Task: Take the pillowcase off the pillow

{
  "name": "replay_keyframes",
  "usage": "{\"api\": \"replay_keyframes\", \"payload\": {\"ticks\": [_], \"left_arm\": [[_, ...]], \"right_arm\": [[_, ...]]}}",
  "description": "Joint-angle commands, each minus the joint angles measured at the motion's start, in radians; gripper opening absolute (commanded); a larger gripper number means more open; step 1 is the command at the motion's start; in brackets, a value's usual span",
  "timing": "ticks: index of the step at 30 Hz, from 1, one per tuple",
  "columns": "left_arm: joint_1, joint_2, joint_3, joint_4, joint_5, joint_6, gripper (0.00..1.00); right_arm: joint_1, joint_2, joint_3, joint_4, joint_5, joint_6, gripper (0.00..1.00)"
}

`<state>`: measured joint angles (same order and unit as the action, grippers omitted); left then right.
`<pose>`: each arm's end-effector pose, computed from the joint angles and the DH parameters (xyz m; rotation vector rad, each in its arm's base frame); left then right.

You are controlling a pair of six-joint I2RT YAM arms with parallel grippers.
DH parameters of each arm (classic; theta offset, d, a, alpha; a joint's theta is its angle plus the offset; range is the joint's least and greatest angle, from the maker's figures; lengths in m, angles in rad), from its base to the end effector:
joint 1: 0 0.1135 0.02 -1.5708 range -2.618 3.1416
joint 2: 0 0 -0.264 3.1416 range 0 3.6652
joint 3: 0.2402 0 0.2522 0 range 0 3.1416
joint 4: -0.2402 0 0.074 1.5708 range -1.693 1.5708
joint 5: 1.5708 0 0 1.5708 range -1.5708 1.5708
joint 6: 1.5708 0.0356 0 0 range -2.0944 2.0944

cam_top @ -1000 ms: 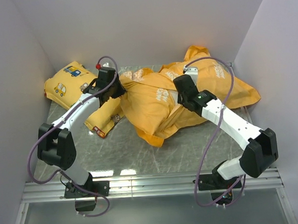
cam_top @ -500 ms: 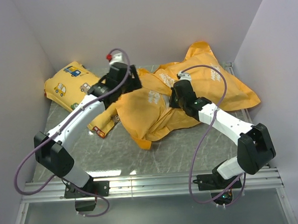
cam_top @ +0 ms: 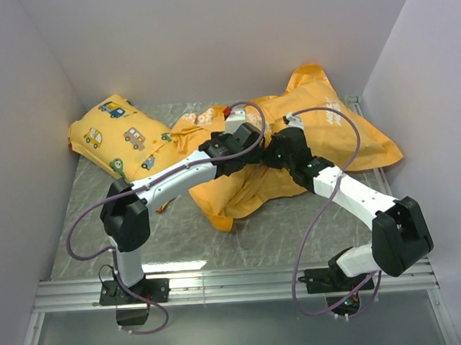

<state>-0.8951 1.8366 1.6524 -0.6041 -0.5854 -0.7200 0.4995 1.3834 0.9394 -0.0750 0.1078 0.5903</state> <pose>0.2744 -0.3109 0.3088 -0.0798 2.2087 -0.1969 0.2764 0.1465 0.2676 0.1635 2.1274 0.5432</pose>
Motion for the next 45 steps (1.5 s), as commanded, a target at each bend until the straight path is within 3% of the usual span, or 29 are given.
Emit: {"api": "replay_keyframes", "payload": {"ticks": [1,2,4,5,6,12,14,20,28,33,39,42,45], "left_arm": [[0.002,0.023,0.058,-0.020,-0.057,-0.025,0.90],[0.004,0.036,0.060,-0.020,-0.056,-0.025,0.89],[0.004,0.049,0.067,-0.025,-0.045,-0.016,0.76],[0.004,0.050,0.078,-0.032,-0.045,-0.019,0.68],[0.004,0.049,0.078,-0.042,-0.044,-0.018,0.52],[0.008,-0.034,-0.015,-0.036,-0.034,-0.012,0.07],[0.016,-0.069,-0.052,-0.052,-0.030,-0.024,0.01],[0.079,-0.265,-0.244,-0.043,0.036,-0.062,0.00],[0.487,-0.647,-0.661,0.150,0.327,-0.093,0.00],[0.499,-0.596,-0.825,0.318,0.462,-0.140,0.00],[0.490,-0.464,-0.941,0.545,0.576,-0.200,0.00],[0.473,-0.439,-0.947,0.576,0.576,-0.200,0.01],[0.460,-0.425,-0.941,0.596,0.590,-0.202,0.00]], "right_arm": [[-0.024,-0.006,-0.036,0.061,-0.092,0.055,0.00],[-0.036,-0.001,-0.039,0.069,-0.100,0.062,0.00],[-0.042,0.009,-0.045,0.073,-0.092,0.066,0.00],[-0.050,0.014,-0.047,0.073,-0.088,0.066,0.00],[-0.056,0.026,-0.048,0.070,-0.085,0.071,0.00],[-0.143,0.055,-0.080,0.073,-0.105,0.092,0.00],[-0.164,0.062,-0.088,0.073,-0.100,0.100,0.00],[-0.260,0.057,-0.142,0.109,-0.105,0.141,0.00],[-0.384,-0.055,-0.281,0.172,-0.091,0.227,0.00],[-0.354,-0.125,-0.327,0.261,-0.142,0.232,0.00],[-0.235,-0.119,-0.234,0.152,-0.084,0.100,0.00],[-0.161,-0.156,-0.182,0.059,-0.013,0.039,0.16],[-0.119,-0.178,-0.108,-0.023,0.015,-0.010,0.37]]}}
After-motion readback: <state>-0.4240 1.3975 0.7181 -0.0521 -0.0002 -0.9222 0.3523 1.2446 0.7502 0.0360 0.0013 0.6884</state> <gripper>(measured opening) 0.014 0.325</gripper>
